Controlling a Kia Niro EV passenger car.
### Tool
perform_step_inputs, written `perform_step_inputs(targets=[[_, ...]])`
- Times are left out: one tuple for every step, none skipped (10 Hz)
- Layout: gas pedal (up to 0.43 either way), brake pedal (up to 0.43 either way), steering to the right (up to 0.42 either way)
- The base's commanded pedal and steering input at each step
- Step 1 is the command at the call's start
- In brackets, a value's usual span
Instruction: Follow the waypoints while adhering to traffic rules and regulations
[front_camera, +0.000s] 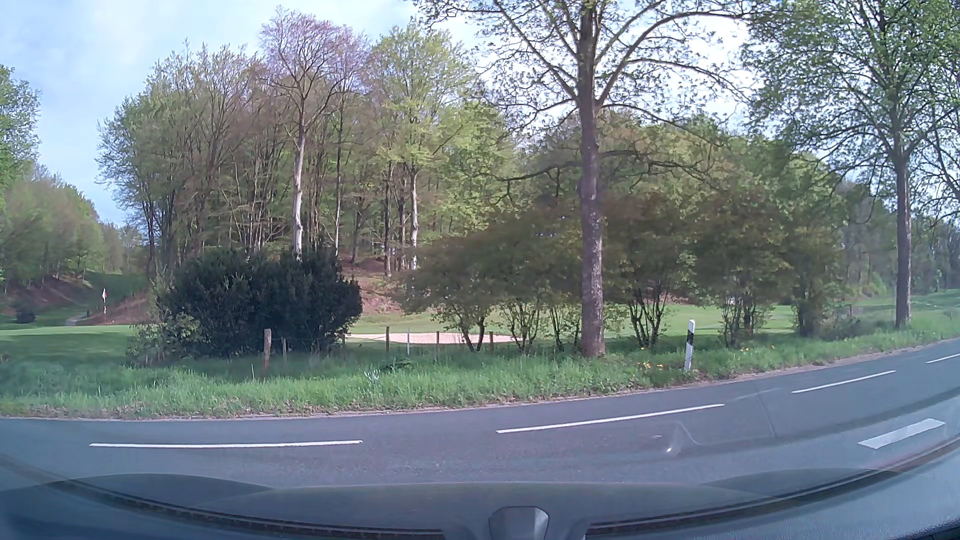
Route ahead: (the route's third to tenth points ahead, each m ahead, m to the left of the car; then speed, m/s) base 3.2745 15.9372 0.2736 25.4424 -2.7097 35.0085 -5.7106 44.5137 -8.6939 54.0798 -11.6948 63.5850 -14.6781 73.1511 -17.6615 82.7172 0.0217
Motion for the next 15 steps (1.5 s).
perform_step_inputs(targets=[[0.0, 0.195, -0.079], [0.0, 0.201, -0.081], [0.0, 0.195, -0.083], [0.0, 0.195, -0.083], [0.0, 0.195, -0.083], [0.0, 0.195, -0.083], [0.0, 0.195, -0.083], [0.0, 0.201, -0.083], [0.0, 0.195, -0.083], [0.0, 0.195, -0.083], [0.0, 0.195, -0.083], [0.0, 0.201, -0.083], [0.0, 0.201, -0.083], [0.0, 0.195, -0.084], [0.0, 0.201, -0.085]])
